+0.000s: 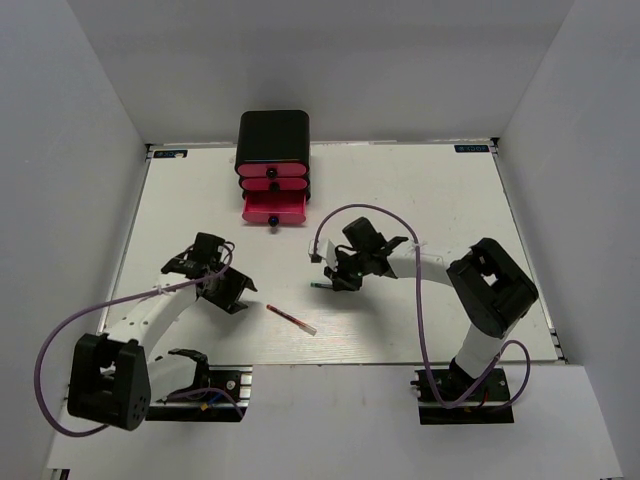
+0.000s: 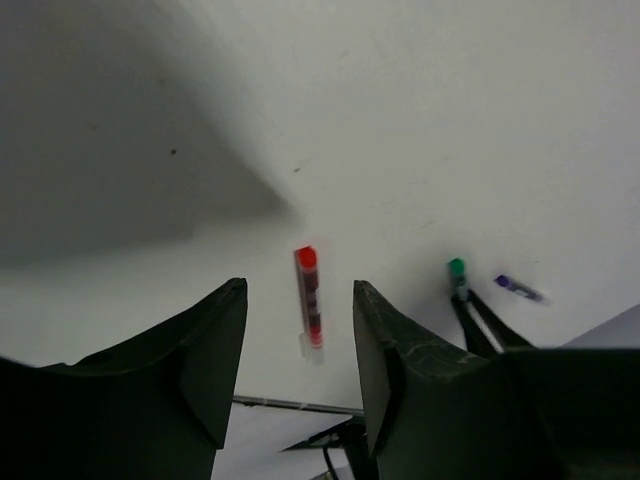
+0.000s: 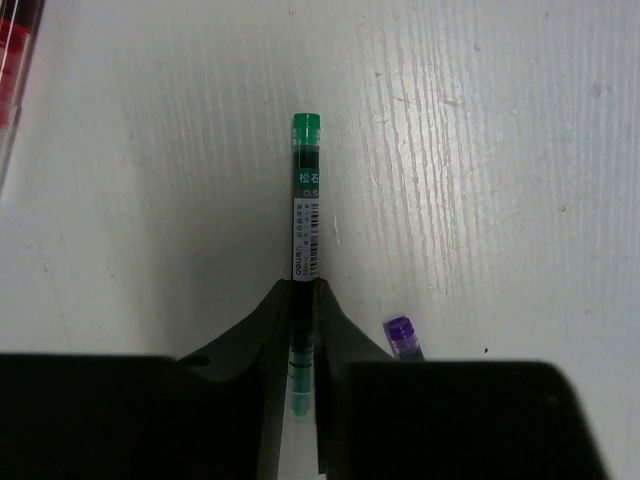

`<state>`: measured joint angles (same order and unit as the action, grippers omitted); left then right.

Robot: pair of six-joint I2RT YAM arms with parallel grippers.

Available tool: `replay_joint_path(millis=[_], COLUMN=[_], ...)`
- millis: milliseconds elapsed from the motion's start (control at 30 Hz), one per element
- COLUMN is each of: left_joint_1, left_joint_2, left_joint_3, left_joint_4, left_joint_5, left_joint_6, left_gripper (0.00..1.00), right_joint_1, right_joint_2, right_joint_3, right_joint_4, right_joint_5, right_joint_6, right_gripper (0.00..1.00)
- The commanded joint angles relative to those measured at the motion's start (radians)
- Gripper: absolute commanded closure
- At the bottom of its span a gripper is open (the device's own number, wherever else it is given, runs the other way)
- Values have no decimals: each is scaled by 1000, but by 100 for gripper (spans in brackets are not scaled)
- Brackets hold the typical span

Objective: Sort the stationery into containers
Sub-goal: Grab a piece of stationery with the right arm, then place the stationery into the container

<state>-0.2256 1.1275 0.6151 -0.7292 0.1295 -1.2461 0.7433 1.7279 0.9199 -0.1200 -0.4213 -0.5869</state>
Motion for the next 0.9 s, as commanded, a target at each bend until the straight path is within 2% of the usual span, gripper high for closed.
replay_joint_path(millis=[0, 67, 333, 533, 633, 867], left_joint_1=[-32, -63, -173, -264, -293, -333], left_joint_2=[27, 40, 80, 141, 182, 235], left_joint_3=[17, 26, 17, 41, 54, 92], left_joint_4=[-68, -81, -72, -61, -44, 23], left_joint_5=[53, 84, 105, 93, 84, 47], left_joint_6=[17, 17, -79, -173, -211, -276], left_gripper=[42, 41, 37, 36, 36, 34], right_joint_1=[11, 11, 21, 14, 14, 13], right_joint_2=[25, 27, 35, 30, 65, 206], right_joint_3=[23, 20, 82, 293, 437, 637], right_joint_4=[-29, -38, -49, -66, -82, -87], right_joint_5=[12, 3, -4, -10, -4, 18], right_joint_6=[6, -1, -8, -50, -121, -208], right_gripper=[89, 100, 100, 100, 100, 100])
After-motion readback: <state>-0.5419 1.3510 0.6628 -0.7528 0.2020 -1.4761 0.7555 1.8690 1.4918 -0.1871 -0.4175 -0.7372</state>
